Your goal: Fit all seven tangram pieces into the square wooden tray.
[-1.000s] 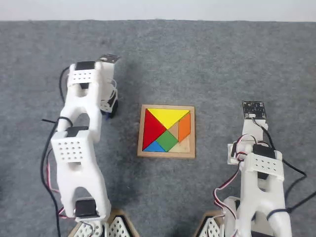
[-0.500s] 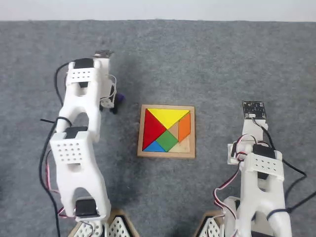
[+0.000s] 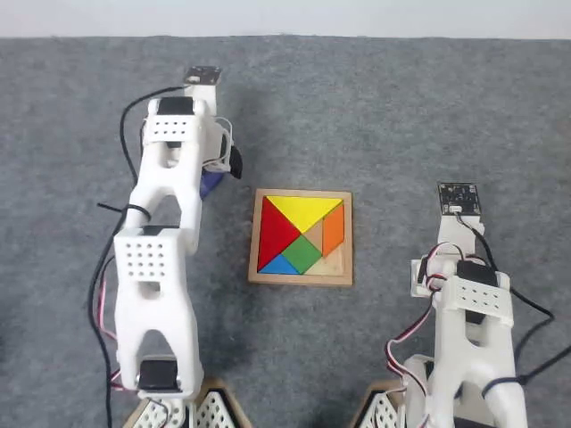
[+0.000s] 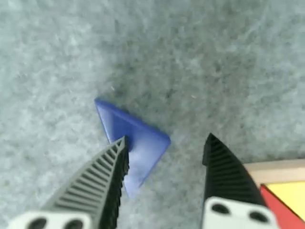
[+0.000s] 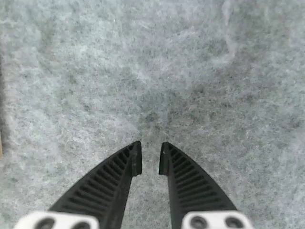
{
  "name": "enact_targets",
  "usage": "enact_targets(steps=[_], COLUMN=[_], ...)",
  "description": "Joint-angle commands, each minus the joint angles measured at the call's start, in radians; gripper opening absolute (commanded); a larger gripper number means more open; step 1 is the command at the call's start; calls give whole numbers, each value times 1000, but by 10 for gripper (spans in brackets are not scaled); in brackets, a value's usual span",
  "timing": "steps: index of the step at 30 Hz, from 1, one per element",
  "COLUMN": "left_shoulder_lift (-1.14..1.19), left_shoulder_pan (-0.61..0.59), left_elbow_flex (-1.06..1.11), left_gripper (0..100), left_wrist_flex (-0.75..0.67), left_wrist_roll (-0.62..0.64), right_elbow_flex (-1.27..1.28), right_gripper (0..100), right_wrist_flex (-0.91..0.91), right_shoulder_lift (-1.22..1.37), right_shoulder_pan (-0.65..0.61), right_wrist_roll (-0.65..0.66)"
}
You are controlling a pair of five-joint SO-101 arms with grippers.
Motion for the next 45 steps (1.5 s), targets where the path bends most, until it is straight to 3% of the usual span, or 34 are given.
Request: enact_targets(steps=[1,7,11,18,27,37,45], left_shoulder_lift=[84,207,270,267,264,245,66], left_shoulder_pan=[-6,-29,-57,-66,-61,-66,-49], left_elbow_flex=[-136,-357,-430,-429,-429,-424,-206], left_gripper=[250,250,216,203,17,13,13], left_wrist_flex=[52,232,269,270,270,272,269], left_wrist_roll=[9,5,-29,-51,-155,-198,-256], right_elbow_flex=[-5,-5,-5,-5,-5,-5,-5], right_gripper=[87,87,87,87,87,87,87], right_wrist_flex=[-15,-15,-15,-15,-15,-15,-16], right_shoulder_lift=[-31,-35,-35,-35,-35,-33,-35], right_shoulder_pan=[15,15,15,16,16,16,16], right_wrist_roll=[9,8,8,8,8,6,6])
